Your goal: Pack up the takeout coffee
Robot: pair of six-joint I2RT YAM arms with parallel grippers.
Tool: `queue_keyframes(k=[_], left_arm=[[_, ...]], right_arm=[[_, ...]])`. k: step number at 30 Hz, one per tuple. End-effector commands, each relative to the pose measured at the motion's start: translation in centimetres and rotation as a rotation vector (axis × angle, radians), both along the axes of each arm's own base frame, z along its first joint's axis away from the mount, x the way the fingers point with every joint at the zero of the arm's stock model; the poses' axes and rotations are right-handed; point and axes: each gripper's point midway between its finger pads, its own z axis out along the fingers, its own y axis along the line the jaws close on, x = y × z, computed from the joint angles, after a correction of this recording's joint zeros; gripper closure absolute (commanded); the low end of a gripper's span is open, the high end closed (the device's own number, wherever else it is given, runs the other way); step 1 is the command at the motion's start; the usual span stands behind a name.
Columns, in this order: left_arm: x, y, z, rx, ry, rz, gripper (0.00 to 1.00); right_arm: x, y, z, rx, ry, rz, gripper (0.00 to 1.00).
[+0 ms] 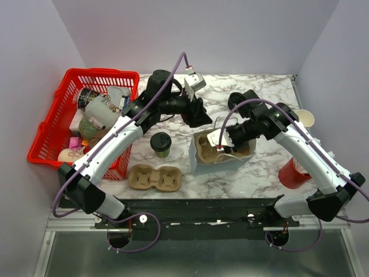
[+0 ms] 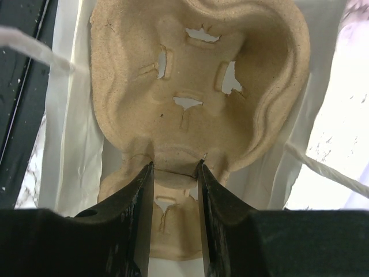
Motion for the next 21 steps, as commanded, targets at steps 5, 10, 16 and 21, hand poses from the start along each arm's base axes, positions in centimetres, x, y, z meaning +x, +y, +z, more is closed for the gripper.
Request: queue_keyframes(k=[5,10,16,21], left_arm=[[2.7,1.2,4.0,-0.133,0.023,0.058,0.34],[4.2,2.4,4.3,-0.148,0.026,0.100,0.34],[4.7,2.8,4.2,-0.162,0.028,0.108,0.33],[5.2,2.9,4.1,-0.169,0.039,0.111,0.33]], right_arm=[[2.9,0.0,-0.6,-0.137,0.013,-0.143,0.99],[3.4,0.4,-1.7,-0.190,0.020,-0.145,0.99],[3.2,0.5,-2.9,-0.238,0.062,-0.132,0.99],[2.4,0.0,-4.9,-0.292,0.120,-0.094,0.99]])
